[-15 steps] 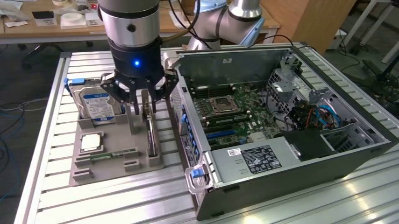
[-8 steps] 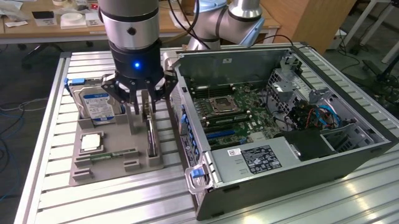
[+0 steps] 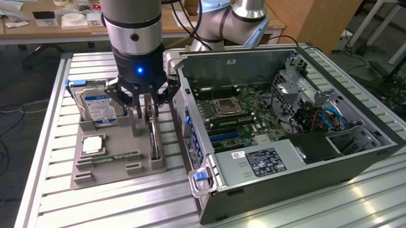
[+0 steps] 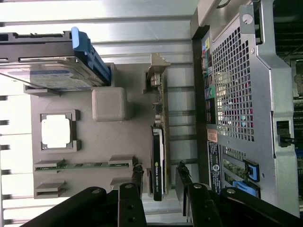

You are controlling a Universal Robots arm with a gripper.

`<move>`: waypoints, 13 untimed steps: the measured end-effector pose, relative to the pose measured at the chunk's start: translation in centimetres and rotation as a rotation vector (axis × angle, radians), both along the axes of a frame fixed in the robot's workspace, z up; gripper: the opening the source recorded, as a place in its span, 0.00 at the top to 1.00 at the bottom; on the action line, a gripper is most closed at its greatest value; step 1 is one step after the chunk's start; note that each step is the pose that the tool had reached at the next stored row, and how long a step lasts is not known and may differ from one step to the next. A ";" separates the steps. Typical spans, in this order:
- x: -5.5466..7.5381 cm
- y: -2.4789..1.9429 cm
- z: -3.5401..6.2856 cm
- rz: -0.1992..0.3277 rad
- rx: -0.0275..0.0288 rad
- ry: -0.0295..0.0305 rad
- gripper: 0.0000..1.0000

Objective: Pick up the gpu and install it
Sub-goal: 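Pick up the gpu and move the gpu toward the slot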

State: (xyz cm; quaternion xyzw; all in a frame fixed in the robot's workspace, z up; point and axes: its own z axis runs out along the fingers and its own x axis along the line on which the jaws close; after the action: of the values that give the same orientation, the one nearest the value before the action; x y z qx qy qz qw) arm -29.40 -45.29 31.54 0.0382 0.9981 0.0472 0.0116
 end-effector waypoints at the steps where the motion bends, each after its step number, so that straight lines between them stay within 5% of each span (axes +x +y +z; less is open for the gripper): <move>1: 0.0 0.00 0.00 0.000 0.0000 0.0000 0.58; 13: 0.0 0.01 -1.16 0.000 0.0072 0.0000 0.58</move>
State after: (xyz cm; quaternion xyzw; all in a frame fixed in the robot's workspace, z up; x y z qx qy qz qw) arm -29.40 -45.28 30.38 0.0383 0.9979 0.0508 0.0115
